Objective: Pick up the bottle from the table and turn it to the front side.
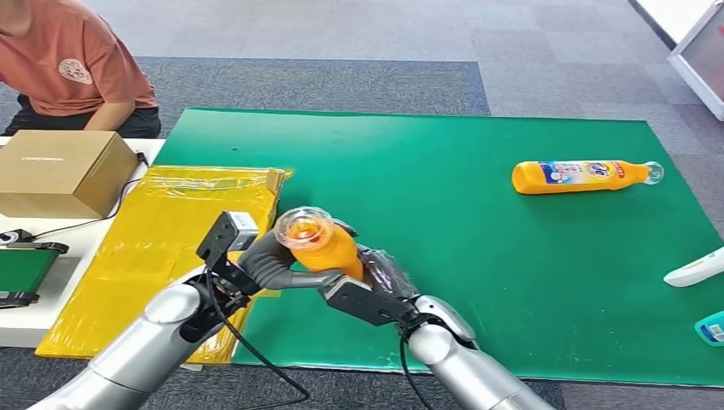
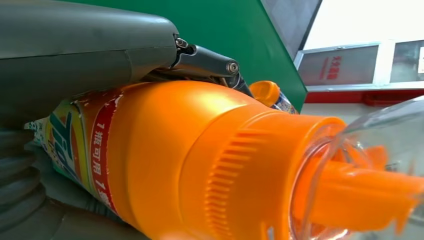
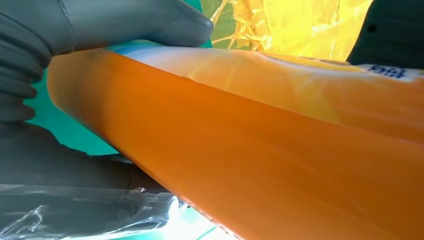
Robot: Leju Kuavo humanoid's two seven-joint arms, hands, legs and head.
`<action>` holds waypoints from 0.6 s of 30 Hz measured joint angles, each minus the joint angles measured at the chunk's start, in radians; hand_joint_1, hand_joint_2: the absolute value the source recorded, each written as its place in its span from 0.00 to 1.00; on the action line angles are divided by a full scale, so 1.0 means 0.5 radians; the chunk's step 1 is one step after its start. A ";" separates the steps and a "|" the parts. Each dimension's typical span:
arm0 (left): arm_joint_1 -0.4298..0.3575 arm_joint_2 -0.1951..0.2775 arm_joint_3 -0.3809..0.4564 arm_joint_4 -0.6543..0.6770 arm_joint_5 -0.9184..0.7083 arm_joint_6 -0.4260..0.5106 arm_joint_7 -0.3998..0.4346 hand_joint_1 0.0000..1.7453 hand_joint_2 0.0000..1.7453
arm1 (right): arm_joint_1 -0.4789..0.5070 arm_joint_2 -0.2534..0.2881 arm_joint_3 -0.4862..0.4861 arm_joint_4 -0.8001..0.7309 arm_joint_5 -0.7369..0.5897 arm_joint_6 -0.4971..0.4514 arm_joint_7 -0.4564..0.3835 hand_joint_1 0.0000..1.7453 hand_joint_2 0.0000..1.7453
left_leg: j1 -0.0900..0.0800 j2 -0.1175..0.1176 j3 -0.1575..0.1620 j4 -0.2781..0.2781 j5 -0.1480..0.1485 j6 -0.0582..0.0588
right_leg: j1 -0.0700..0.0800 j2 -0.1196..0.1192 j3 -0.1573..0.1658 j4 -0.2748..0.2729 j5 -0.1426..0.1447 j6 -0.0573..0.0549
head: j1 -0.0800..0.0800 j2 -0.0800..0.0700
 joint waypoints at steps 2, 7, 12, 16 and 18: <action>0.002 0.008 0.000 0.000 -0.001 0.011 0.001 1.00 1.00 | 0.003 0.000 0.000 0.002 0.003 -0.010 0.001 0.99 1.00 | 0.000 0.000 0.000 0.000 0.000 0.000 | 0.000 0.000 0.000 0.000 0.000 0.000 | 0.000 0.000; 0.008 0.020 0.010 -0.002 -0.032 0.059 -0.004 1.00 1.00 | 0.010 0.000 0.001 0.002 0.010 -0.030 0.011 0.00 1.00 | 0.000 0.000 0.000 0.000 0.000 0.000 | 0.000 0.000 0.000 0.000 0.000 0.000 | 0.000 0.000; 0.108 0.002 0.097 -0.116 -0.858 0.714 -0.157 1.00 1.00 | 0.058 -0.006 -0.068 -0.069 -0.058 -0.098 0.091 0.00 1.00 | 0.000 0.000 0.000 0.000 0.000 0.000 | 0.000 0.000 -0.001 0.000 0.000 0.000 | 0.000 0.000; 0.243 -0.043 0.174 -0.310 -2.186 1.527 -0.166 1.00 1.00 | 0.135 -0.024 -0.238 -0.257 -0.159 -0.140 0.129 0.00 1.00 | -0.001 0.000 -0.001 0.000 -0.002 0.001 | 0.000 0.000 0.000 0.000 -0.001 0.001 | 0.000 0.000; 0.294 -0.055 0.208 -0.358 -2.829 1.815 -0.082 1.00 1.00 | 0.146 -0.027 -0.329 -0.350 -0.217 -0.169 0.122 0.00 1.00 | -0.001 0.000 -0.001 0.000 -0.003 0.002 | -0.001 0.000 0.000 -0.001 -0.001 0.001 | 0.000 0.000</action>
